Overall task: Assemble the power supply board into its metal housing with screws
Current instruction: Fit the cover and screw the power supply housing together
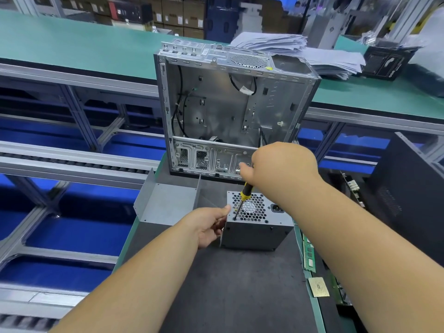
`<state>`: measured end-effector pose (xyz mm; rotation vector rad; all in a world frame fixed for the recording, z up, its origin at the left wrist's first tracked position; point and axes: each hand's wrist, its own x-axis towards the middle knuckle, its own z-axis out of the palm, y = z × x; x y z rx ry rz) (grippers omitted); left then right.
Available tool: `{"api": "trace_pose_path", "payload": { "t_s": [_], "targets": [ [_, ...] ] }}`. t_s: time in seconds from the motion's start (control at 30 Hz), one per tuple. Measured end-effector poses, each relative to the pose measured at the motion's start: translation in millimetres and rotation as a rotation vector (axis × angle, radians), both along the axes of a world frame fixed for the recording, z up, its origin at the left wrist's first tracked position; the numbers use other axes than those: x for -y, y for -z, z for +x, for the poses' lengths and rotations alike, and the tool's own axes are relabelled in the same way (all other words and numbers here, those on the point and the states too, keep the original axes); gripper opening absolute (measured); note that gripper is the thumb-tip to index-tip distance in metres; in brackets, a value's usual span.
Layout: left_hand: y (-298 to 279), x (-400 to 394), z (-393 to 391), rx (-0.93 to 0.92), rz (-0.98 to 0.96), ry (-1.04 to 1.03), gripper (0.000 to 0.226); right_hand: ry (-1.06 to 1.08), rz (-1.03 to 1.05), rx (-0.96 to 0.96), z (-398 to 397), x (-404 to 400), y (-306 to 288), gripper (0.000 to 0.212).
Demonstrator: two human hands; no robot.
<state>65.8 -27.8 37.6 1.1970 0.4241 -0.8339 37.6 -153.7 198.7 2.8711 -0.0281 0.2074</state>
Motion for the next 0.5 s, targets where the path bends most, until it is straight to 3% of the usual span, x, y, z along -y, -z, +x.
{"api": "trace_pose_path", "payload": {
  "t_s": [0.1,0.17,0.3,0.5],
  "targets": [
    [0,0,-1,-0.004,-0.002,-0.003,0.025,0.044,0.001,0.062,-3,-2,6,0.058],
    [0,0,0,-0.006,-0.002,-0.006,0.027,-0.017,0.124,0.02,-3,1,7,0.051],
    [1,0,1,-0.009,-0.003,-0.015,0.028,-0.26,0.443,-0.152,-7,8,2,0.011],
    [3,1,2,-0.012,-0.023,-0.019,0.031,-0.363,0.578,-0.253,-10,14,0,0.018]
  ]
}}
